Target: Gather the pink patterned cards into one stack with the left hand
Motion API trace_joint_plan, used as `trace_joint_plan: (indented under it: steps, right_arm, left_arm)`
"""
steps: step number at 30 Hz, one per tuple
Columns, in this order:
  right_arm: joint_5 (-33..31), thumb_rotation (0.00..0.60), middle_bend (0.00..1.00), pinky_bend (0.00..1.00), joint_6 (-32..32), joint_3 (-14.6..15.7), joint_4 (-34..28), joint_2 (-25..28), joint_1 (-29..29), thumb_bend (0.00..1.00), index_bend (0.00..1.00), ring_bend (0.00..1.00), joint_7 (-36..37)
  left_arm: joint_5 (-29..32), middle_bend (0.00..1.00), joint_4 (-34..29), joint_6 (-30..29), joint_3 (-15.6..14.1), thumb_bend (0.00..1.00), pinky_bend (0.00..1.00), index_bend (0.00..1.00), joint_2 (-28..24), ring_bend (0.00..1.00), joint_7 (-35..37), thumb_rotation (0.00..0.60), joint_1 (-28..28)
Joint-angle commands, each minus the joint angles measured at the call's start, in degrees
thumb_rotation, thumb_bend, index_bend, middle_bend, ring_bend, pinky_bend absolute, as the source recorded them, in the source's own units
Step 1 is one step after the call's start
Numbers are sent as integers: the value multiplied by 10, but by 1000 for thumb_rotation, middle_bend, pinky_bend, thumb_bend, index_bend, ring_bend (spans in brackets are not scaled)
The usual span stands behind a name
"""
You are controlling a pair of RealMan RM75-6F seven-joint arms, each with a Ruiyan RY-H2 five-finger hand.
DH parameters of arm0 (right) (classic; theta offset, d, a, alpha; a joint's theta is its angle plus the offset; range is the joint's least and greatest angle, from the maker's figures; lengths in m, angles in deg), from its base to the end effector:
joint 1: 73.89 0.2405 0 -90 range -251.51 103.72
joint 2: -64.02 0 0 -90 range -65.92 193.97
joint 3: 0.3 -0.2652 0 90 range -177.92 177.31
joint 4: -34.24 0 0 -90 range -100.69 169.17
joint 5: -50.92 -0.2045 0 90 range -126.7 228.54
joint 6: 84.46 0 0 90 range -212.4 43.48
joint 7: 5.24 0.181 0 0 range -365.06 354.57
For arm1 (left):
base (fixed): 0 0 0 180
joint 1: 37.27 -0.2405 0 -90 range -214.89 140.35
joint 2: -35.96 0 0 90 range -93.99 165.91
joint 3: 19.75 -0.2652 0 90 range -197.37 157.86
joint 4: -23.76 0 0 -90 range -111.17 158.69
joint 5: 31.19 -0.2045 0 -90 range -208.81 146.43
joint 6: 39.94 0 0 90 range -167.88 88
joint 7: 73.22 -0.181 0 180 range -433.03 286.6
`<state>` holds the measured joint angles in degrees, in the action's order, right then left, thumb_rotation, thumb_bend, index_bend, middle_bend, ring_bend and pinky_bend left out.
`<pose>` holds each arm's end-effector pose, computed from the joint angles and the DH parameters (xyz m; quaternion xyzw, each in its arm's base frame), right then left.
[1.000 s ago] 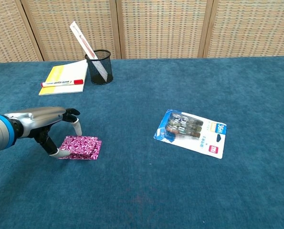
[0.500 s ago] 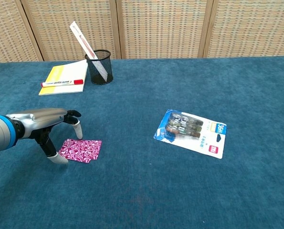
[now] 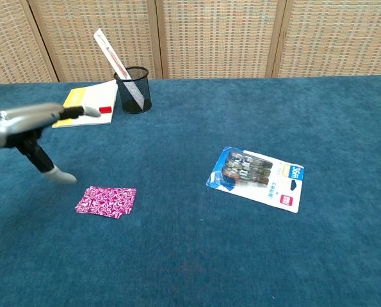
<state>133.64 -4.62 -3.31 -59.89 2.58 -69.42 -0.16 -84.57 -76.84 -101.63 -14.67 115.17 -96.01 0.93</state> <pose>-0.3309 -0.2154 0.1698 0.5746 -0.4492 0.3742 0.5728 -0.1830 0.3402 0.0124 -0.7023 -0.4595 -0.3277 0.4338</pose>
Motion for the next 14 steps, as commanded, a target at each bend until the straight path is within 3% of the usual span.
trace_joint_plan:
  steps: [1, 8, 11, 14]
  right_arm:
    - [0, 600, 0, 0, 1, 0, -1, -1, 0, 131, 15, 0, -3]
    - [-3, 600, 0, 0, 4, -2, -4, -3, -1, 131, 15, 0, -14]
    - [-3, 600, 0, 0, 7, -2, -6, -5, -1, 131, 15, 0, -21]
    - [-4, 600, 0, 0, 9, -3, -6, -7, -2, 131, 15, 0, -25]
  left_arm:
    - [-182, 0, 31, -74, -29, 53, 0, 0, -74, 0, 150, 600, -72]
    - [-305, 0, 133, -208, -70, 0, 0, 0, -108, 0, 300, 600, -160]
    - [-317, 0, 166, -260, -78, 0, 0, 0, -108, 0, 335, 600, -200]
    - [-291, 0, 165, -289, -77, 0, 0, 0, -110, 0, 328, 600, -239]
